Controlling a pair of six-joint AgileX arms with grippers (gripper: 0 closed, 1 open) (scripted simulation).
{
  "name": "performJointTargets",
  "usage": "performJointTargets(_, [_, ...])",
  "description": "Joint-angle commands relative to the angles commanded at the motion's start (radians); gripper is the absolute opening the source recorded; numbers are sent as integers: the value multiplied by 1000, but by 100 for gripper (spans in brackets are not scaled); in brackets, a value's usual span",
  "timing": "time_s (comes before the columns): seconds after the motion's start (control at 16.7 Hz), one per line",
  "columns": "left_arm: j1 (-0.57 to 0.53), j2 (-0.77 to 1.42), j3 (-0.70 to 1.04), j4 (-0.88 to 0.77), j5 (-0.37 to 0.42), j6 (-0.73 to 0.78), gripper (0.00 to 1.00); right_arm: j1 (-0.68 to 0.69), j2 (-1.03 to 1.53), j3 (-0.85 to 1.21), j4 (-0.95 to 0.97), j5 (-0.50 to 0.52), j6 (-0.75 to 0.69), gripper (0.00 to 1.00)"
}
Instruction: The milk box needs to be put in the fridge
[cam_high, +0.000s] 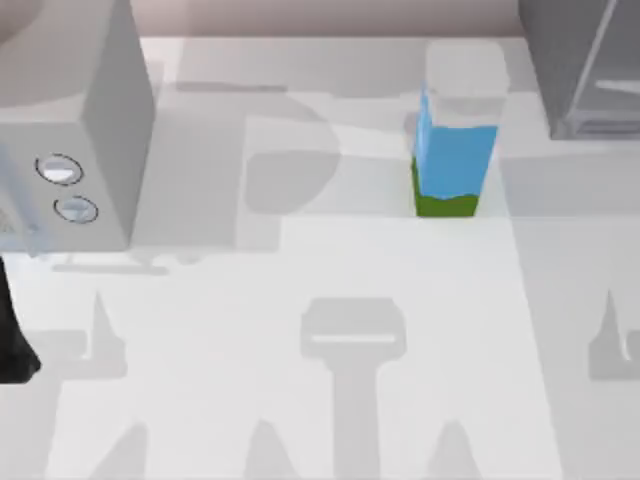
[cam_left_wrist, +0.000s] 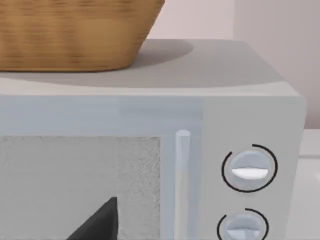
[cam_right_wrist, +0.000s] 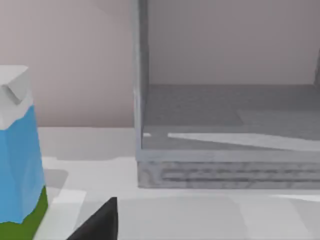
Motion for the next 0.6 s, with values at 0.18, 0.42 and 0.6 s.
performJointTargets(0.18, [0, 0, 0, 0, 0, 0, 100, 2, 9, 9, 10, 4, -1, 100])
performJointTargets(0.42, [0, 0, 0, 0, 0, 0, 100, 42, 147, 96, 109, 52, -2, 100])
performJointTargets(0.6, [0, 0, 0, 0, 0, 0, 100, 100, 359, 181, 212, 111, 11, 100])
